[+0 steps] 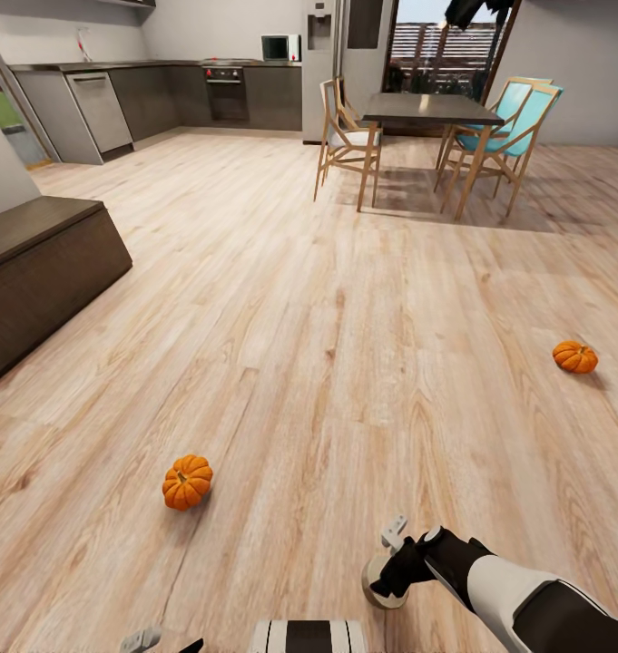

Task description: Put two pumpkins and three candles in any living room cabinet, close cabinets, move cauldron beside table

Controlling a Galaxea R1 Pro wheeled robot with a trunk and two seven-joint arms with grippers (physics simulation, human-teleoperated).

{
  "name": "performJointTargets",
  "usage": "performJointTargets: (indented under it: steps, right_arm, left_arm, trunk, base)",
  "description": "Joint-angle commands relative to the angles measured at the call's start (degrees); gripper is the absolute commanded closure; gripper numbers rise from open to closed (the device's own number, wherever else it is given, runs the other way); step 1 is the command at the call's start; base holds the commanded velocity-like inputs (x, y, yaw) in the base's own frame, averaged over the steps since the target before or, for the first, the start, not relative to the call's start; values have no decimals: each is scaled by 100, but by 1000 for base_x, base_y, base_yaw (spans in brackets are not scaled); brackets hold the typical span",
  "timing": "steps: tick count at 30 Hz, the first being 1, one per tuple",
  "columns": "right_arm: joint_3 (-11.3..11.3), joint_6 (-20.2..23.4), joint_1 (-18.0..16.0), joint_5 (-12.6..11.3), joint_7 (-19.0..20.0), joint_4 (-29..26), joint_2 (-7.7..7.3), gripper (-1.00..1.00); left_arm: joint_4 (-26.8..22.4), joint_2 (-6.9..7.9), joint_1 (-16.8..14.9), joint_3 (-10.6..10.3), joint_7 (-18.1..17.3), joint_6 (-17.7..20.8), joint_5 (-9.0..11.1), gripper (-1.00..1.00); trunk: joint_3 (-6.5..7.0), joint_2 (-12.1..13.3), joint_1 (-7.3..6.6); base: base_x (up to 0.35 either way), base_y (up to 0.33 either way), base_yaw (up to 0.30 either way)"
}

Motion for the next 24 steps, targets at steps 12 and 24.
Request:
performJointTargets:
  steps: [12,24]
  right_arm:
    - [-51,30,-3,38,-12,-31,-2,-100]
    - [-45,28,0,41,-12,-29,-2,-100]
  left_arm:
    - [3,4,-2,-2,-18,3,13,-100]
    - [7,23,-1,7,-79,3,18,-100]
  trunk:
    - [-92,-7,9]
    - [-92,-7,9]
  base:
    - [0,0,0]
    - [0,0,0]
